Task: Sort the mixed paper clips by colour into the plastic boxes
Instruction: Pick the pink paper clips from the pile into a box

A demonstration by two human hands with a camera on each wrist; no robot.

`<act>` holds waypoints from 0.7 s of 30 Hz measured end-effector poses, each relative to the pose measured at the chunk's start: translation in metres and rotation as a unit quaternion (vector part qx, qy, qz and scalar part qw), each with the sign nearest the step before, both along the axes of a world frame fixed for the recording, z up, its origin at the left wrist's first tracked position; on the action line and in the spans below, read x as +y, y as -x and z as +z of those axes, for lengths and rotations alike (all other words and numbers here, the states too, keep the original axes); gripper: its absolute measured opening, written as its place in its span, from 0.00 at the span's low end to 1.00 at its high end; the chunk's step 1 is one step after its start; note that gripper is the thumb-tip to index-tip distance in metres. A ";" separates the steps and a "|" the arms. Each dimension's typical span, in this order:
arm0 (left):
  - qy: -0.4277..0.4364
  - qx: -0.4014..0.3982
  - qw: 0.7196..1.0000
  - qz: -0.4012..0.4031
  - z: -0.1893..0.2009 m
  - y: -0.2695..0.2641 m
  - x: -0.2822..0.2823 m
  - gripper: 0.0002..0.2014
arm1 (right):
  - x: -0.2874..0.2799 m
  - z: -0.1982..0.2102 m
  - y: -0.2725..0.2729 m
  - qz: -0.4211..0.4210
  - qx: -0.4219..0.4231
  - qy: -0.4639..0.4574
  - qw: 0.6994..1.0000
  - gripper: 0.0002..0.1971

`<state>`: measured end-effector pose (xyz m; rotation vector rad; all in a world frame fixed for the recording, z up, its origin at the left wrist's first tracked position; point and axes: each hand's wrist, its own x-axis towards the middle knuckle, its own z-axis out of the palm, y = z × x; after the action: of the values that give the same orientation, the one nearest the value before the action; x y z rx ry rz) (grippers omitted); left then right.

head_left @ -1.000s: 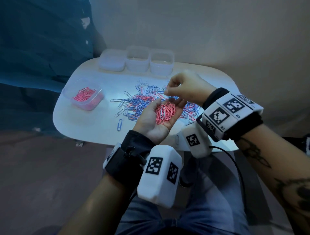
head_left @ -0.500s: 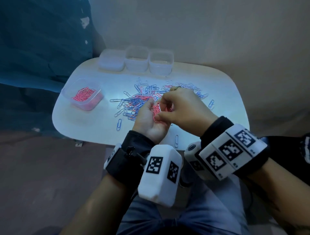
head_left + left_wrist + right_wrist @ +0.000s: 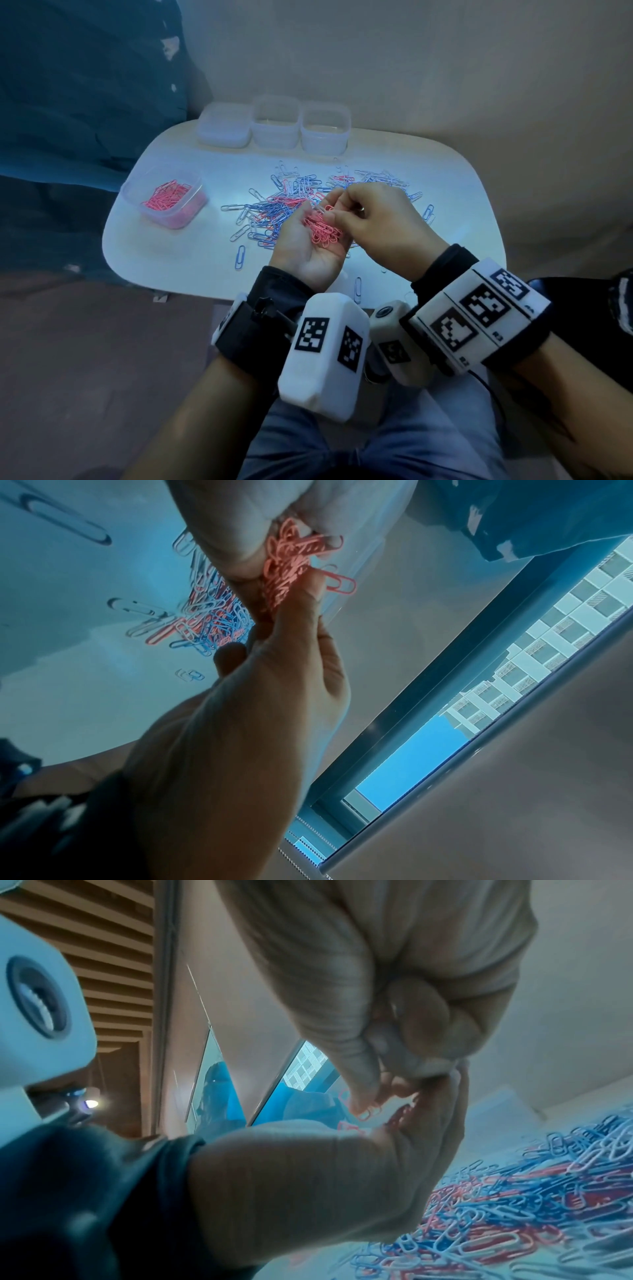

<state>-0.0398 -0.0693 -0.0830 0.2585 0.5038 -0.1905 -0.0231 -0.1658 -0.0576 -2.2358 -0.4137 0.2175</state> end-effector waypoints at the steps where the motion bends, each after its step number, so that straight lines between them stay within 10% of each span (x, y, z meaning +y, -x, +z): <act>1: -0.004 -0.005 1.000 -0.002 -0.002 -0.001 0.000 0.21 | -0.001 0.002 -0.002 -0.013 0.012 -0.017 1.000 0.14; 7: -0.009 -0.014 1.000 -0.015 -0.010 -0.003 0.006 0.22 | -0.010 0.008 -0.017 -0.060 0.030 -0.054 0.996 0.10; 14: -0.004 -0.013 1.000 -0.020 -0.012 0.002 0.021 0.22 | -0.011 -0.006 -0.041 -0.079 0.021 0.141 0.987 0.14; 21: -0.046 -0.031 0.996 -0.062 0.013 -0.002 0.091 0.15 | 0.007 -0.005 -0.033 -0.023 0.035 0.071 0.997 0.11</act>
<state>-0.0376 0.0214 -0.0703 0.3855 0.4354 -0.2805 0.0102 -0.1590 -0.0628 -2.3662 -0.3160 0.3082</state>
